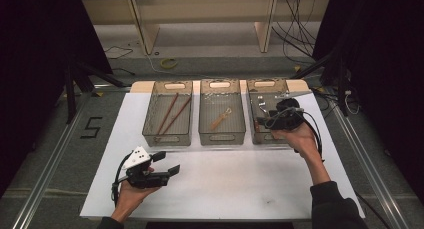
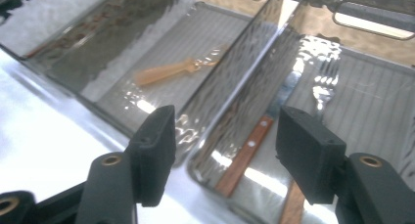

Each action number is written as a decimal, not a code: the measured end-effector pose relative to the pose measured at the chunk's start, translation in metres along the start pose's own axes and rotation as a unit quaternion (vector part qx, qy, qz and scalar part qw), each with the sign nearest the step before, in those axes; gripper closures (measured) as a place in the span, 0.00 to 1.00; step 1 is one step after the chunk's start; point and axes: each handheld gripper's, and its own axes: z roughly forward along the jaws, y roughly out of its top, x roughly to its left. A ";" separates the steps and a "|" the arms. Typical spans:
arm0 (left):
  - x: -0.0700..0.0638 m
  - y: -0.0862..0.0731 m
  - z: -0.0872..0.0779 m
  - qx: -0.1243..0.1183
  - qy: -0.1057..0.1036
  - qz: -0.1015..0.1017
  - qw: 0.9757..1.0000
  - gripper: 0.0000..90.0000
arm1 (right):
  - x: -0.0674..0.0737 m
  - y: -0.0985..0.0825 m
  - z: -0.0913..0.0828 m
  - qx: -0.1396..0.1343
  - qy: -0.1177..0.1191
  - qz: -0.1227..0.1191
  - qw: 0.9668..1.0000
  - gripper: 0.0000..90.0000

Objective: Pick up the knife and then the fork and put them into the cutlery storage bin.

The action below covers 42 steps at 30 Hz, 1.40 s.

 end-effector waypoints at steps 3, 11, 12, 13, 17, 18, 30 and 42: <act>0.000 0.000 0.000 -0.001 0.000 0.001 1.000 0.25 | 0.006 -0.007 -0.003 -0.010 0.009 0.000 1.000 0.43; 0.001 -0.001 -0.001 0.000 0.002 -0.001 1.000 0.25 | 0.023 -0.028 -0.005 -0.030 0.028 -0.002 0.999 0.41; 0.001 -0.001 -0.002 -0.001 0.002 -0.002 1.000 0.25 | 0.025 -0.030 -0.005 -0.032 0.031 -0.002 0.999 0.41; 0.001 -0.001 -0.002 -0.001 0.002 -0.003 1.000 0.25 | 0.027 -0.032 -0.005 -0.034 0.032 -0.002 0.999 0.41; 0.001 -0.001 -0.003 -0.001 0.003 -0.004 1.000 0.24 | 0.033 -0.039 -0.004 -0.036 0.037 -0.011 0.999 0.40; 0.001 -0.001 -0.003 -0.001 0.003 -0.004 1.000 0.24 | 0.035 -0.041 -0.005 -0.041 0.040 -0.011 0.998 0.40; 0.001 -0.001 -0.003 0.001 -0.001 -0.006 1.000 0.24 | 0.048 -0.061 -0.016 -0.076 0.065 -0.016 0.995 0.38; 0.000 0.000 -0.001 0.002 -0.011 -0.008 1.000 0.24 | 0.058 -0.085 -0.021 -0.090 0.085 -0.019 0.992 0.35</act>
